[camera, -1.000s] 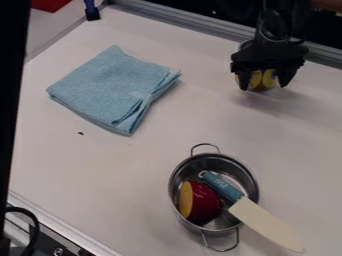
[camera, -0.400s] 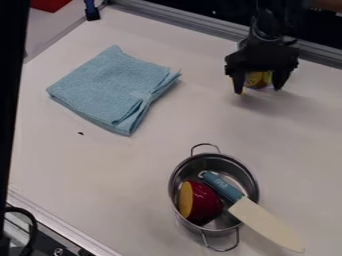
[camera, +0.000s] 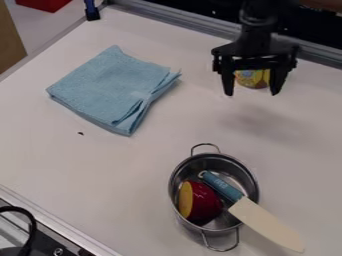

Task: Moving the can to the upper of the table .

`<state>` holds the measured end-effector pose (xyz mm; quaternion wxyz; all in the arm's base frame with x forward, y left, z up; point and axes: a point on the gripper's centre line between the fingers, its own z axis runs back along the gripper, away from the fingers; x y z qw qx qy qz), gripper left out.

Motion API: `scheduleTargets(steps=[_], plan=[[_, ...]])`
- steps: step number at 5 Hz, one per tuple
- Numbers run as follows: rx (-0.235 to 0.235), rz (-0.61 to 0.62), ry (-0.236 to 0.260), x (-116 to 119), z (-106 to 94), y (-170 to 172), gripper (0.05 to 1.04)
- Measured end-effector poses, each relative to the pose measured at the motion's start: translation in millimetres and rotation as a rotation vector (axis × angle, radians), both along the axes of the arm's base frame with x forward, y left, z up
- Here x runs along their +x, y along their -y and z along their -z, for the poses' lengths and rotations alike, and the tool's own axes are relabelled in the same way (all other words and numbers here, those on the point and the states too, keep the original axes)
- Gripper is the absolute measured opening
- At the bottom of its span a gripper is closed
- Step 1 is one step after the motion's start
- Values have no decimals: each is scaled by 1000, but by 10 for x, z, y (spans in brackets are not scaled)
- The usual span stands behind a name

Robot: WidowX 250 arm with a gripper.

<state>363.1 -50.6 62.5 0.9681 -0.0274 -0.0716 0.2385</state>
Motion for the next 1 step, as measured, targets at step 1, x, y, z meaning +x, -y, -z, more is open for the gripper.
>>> scheduleTargets(steps=[1], plan=[[14, 2, 10, -195, -60, -248, 999]])
